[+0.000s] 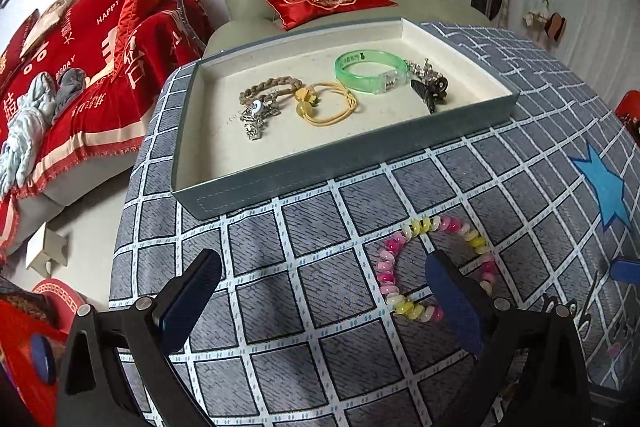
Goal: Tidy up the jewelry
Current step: 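Move both grippers back over the last two bracelets on the table, then grasp the pink-yellow beaded bracelet with the left gripper while the right grasps the brown coiled hair tie, then carry the beaded bracelet and coiled hair tie into the tray and open both grippers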
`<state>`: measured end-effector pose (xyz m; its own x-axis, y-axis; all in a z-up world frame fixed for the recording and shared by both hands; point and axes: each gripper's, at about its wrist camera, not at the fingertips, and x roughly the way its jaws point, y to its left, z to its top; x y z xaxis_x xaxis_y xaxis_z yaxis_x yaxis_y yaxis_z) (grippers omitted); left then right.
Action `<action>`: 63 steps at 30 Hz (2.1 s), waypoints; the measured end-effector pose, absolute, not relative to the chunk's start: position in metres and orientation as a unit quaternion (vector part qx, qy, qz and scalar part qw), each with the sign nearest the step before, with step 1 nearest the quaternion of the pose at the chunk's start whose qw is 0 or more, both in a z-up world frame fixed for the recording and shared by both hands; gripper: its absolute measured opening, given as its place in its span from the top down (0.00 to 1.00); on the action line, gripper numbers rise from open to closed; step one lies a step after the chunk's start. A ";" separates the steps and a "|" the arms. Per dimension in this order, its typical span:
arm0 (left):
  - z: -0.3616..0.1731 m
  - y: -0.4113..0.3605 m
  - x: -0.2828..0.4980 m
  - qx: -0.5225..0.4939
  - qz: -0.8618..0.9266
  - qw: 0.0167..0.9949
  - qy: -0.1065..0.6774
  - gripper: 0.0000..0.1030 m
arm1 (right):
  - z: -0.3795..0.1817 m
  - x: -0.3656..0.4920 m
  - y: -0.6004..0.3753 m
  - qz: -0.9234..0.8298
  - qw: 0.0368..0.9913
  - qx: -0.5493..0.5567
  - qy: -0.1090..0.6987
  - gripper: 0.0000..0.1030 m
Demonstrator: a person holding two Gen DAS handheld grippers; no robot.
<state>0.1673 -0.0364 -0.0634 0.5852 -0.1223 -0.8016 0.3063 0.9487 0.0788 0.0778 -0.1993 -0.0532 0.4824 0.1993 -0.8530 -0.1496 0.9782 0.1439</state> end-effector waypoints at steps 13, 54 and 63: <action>-0.073 -0.046 0.171 0.112 -0.128 0.876 0.451 0.00 | -0.067 0.082 -0.185 0.093 0.857 -0.001 0.506 0.22; -0.024 -0.016 0.146 0.001 -0.201 0.880 0.431 0.75 | -0.029 0.076 -0.215 0.084 0.876 0.031 0.474 0.88; -0.015 -0.011 0.142 -0.002 -0.200 0.884 0.422 0.75 | -0.051 0.081 -0.210 0.119 0.848 0.047 0.515 0.87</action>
